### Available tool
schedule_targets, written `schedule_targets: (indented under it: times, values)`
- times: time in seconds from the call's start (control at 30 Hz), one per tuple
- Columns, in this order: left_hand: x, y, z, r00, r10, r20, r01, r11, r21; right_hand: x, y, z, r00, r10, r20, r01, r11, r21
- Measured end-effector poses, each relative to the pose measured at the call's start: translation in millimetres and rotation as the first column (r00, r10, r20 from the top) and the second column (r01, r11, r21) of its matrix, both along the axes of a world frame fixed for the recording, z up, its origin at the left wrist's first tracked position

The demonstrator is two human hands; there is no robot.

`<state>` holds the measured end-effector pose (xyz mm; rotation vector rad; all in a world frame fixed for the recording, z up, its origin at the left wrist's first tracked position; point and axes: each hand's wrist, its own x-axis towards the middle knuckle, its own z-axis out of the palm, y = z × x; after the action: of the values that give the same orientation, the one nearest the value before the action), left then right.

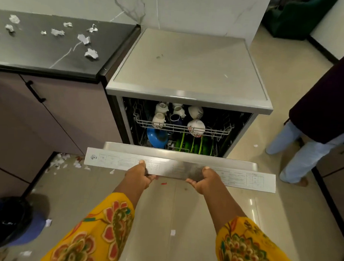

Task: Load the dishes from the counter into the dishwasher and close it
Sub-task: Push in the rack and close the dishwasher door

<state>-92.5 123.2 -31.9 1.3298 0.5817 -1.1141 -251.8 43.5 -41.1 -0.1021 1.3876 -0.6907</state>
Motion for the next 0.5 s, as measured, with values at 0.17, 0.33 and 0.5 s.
schedule_targets:
  times: [0.17,0.33,0.5]
  values:
    - [17.0,-39.9,20.4,1.0,0.001,0.024,-0.001,1.0,0.013,18.8,-41.6,11.9,1.0,0.01,0.006,-0.009,0.994,-0.11]
    - [35.5,-78.5,32.5,0.993,-0.067,0.099,0.07,0.997,-0.028,35.2,-84.9,31.3,0.997,-0.065,0.042,0.065,0.998,0.013]
    - [50.0,-116.2,47.1,0.999,0.029,0.029,-0.028,0.998,-0.052,53.3,-119.7,42.4,1.0,0.0,-0.016,0.0,1.0,-0.017]
